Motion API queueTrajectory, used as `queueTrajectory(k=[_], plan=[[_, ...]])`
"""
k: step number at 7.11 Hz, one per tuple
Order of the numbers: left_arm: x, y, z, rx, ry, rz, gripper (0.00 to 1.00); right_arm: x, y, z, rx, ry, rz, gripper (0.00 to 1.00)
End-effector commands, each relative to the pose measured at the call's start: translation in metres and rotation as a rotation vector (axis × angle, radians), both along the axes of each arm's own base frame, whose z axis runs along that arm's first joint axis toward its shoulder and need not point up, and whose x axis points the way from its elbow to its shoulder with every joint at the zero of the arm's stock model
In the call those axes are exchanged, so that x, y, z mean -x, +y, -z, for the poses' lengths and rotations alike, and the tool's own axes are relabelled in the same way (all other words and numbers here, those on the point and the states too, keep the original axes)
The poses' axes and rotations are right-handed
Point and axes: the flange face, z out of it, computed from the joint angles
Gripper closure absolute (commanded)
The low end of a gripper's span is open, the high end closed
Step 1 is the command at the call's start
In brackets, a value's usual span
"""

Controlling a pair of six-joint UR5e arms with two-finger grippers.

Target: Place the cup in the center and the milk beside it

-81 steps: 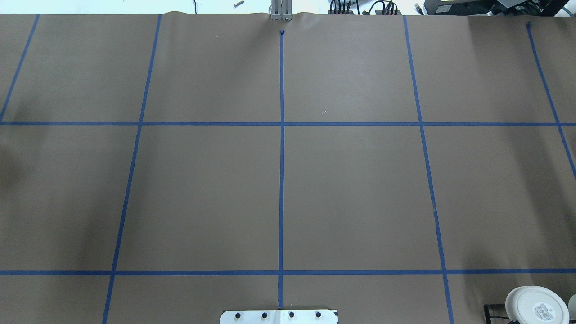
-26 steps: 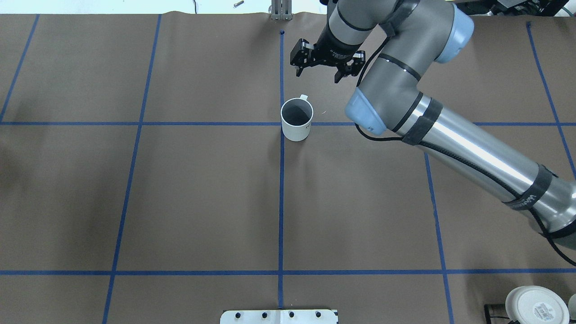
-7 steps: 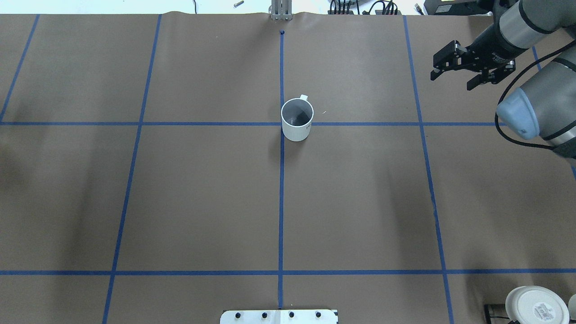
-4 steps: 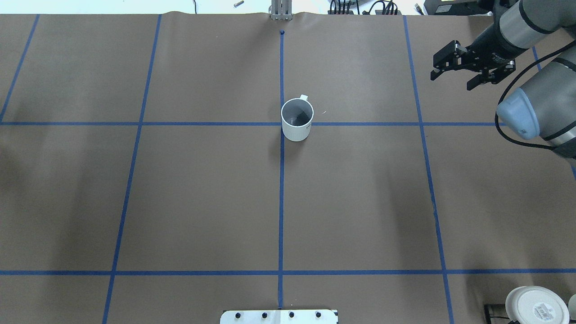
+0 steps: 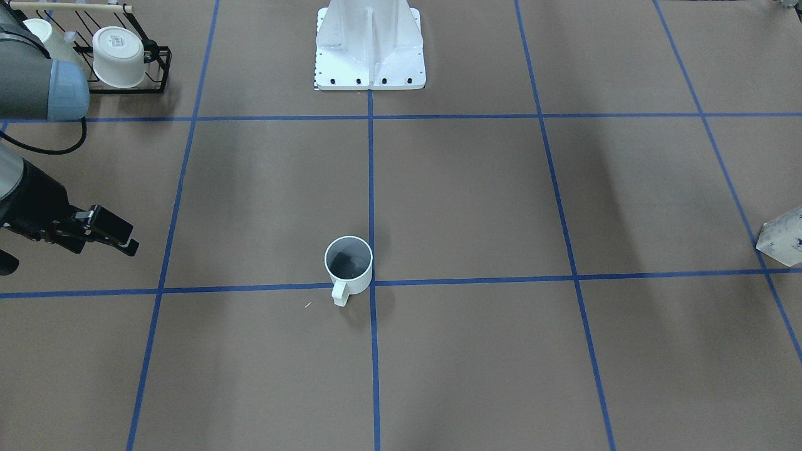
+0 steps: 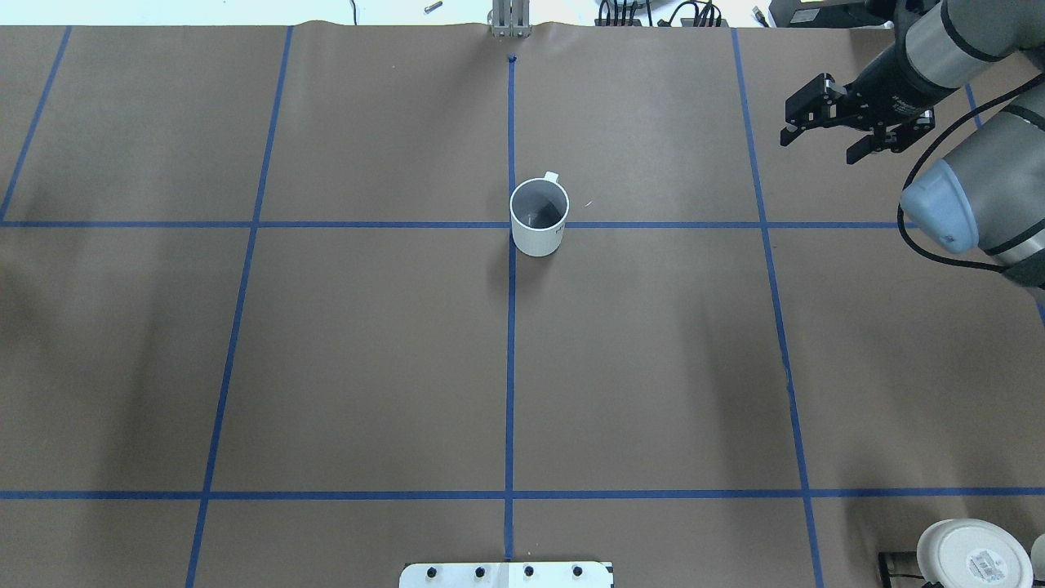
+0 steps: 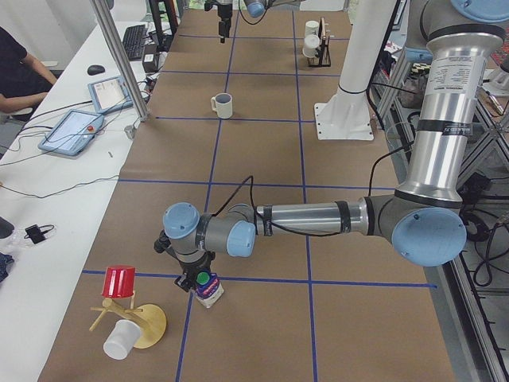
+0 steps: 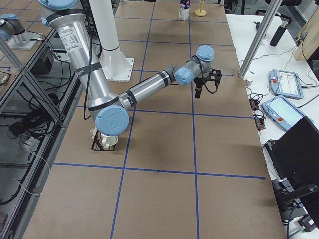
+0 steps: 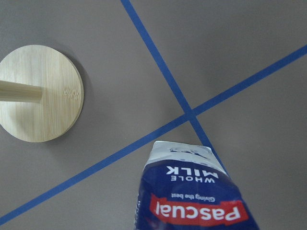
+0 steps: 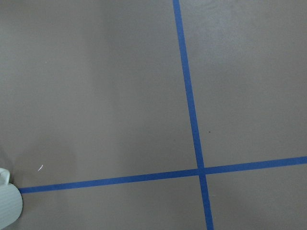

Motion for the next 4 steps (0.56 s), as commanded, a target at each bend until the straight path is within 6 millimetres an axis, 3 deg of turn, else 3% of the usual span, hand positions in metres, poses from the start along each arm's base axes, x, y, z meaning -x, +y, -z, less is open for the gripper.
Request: queueTrajectory(k=[1,2,3,4], plan=[[0.001,0.003,0.009,-0.014,0.004,-0.004,1.0,0.0,0.0,0.002,-0.002,0.0,0.0,0.0],[-0.001,-0.001,0.043,-0.008,0.049,-0.006,1.0,0.0,-0.001,0.002,-0.004,0.002,-0.002,0.0],[0.0,-0.014,0.093,0.027,0.062,-0.001,1.0,0.0,0.0,0.001,0.0,0.001,-0.002,0.0],[0.0,-0.022,0.131,0.057,0.059,0.007,1.0,0.0,0.0,0.0,0.001,0.002,-0.002,0.0]])
